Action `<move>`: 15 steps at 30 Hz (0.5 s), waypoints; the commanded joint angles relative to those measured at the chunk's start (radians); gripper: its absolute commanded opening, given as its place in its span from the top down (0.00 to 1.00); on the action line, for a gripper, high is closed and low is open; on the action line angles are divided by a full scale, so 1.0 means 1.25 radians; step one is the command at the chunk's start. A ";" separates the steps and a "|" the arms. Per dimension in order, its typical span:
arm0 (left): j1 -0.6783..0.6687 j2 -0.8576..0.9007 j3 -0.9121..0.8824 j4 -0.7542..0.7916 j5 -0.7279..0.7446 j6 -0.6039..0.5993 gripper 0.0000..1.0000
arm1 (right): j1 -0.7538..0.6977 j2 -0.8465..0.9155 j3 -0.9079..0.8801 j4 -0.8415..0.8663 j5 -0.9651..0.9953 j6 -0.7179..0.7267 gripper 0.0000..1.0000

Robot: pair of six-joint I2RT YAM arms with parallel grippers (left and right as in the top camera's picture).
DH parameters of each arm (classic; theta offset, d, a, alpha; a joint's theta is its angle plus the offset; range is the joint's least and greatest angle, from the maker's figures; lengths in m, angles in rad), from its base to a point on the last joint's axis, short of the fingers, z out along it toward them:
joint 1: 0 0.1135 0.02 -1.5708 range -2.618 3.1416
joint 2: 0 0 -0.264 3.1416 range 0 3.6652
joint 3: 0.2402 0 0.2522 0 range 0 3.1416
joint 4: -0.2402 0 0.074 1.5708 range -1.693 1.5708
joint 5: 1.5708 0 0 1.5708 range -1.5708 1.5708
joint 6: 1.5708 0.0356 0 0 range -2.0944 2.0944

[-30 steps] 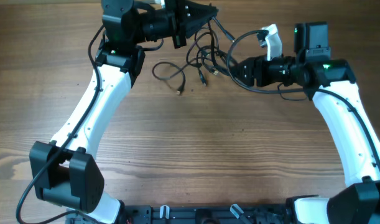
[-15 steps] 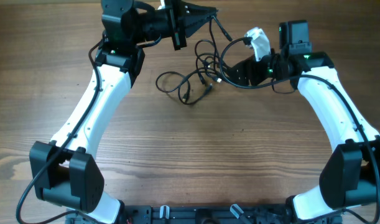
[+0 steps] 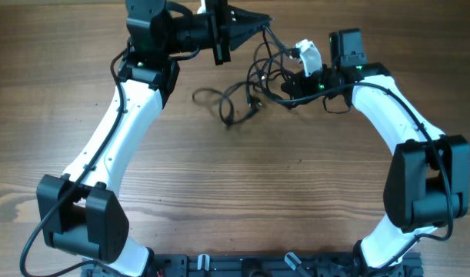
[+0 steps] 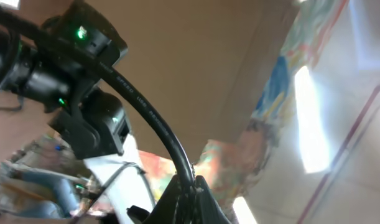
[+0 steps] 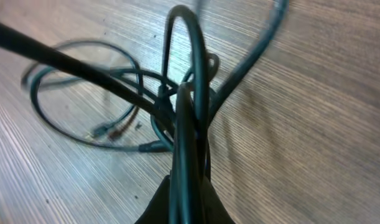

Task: Untangle cables

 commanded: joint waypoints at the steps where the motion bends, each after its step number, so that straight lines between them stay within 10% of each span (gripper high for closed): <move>1: 0.002 -0.009 0.011 -0.144 0.016 0.379 0.96 | -0.031 -0.083 0.022 0.002 -0.048 0.159 0.96; 3: 0.007 -0.008 0.011 -0.448 -0.101 0.595 0.96 | -0.081 -0.168 0.024 0.001 -0.084 0.271 0.96; 6: 0.001 -0.007 0.009 -0.895 -0.634 0.709 0.96 | -0.159 -0.249 0.024 -0.011 -0.179 0.461 0.96; 9: -0.017 -0.006 -0.029 -1.016 -0.909 0.709 0.96 | -0.228 -0.250 0.024 -0.009 -0.319 0.603 0.96; 15: -0.020 -0.005 -0.155 -1.033 -0.932 0.804 0.95 | -0.273 -0.249 0.024 0.009 -0.327 0.649 0.96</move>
